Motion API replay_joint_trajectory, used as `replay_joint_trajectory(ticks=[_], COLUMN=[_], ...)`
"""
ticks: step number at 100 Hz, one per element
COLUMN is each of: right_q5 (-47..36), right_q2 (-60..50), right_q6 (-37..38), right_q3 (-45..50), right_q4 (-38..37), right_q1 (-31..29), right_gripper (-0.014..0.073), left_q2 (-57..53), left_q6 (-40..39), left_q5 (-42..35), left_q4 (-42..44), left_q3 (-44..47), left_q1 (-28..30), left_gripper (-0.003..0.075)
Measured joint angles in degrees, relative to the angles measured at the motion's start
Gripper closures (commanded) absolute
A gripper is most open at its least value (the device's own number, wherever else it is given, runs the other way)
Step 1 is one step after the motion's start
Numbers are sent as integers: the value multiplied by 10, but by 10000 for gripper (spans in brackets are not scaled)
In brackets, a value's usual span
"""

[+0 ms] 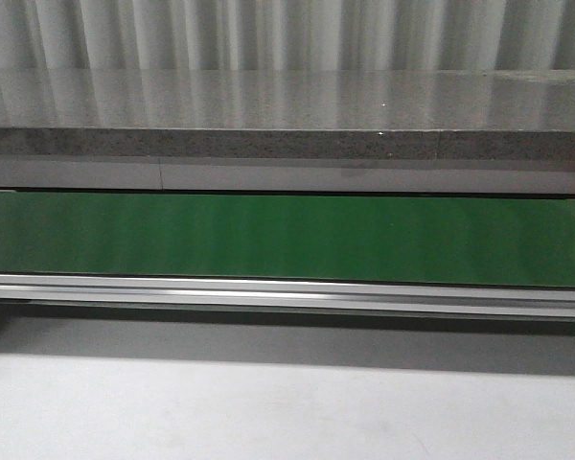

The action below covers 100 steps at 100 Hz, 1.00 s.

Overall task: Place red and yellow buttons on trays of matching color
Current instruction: 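Move the left gripper down over a red button on the table, then grasp the red button and set it on the belt start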

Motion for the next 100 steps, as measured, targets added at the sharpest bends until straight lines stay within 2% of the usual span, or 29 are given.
replay_joint_trajectory(ticks=[17,39,85,92,100], right_q5=[0,0,0,0,0], right_q2=[0,0,0,0,0], right_q6=[0,0,0,0,0], right_q3=[0,0,0,0,0], right_q4=[0,0,0,0,0], right_q1=[0,0,0,0,0], right_gripper=[659,659,659,659,659], left_q2=[-67,-131,-118,-108,-105], left_q6=[33,75,91,91,91], left_q5=[7,3,-33,-34,-38], left_q4=[0,-48,-67,-68,-73], left_q3=[34,108,151,151,151], left_q1=[-16,-42,-107,-107,-107], left_gripper=[512,512,507,457,302])
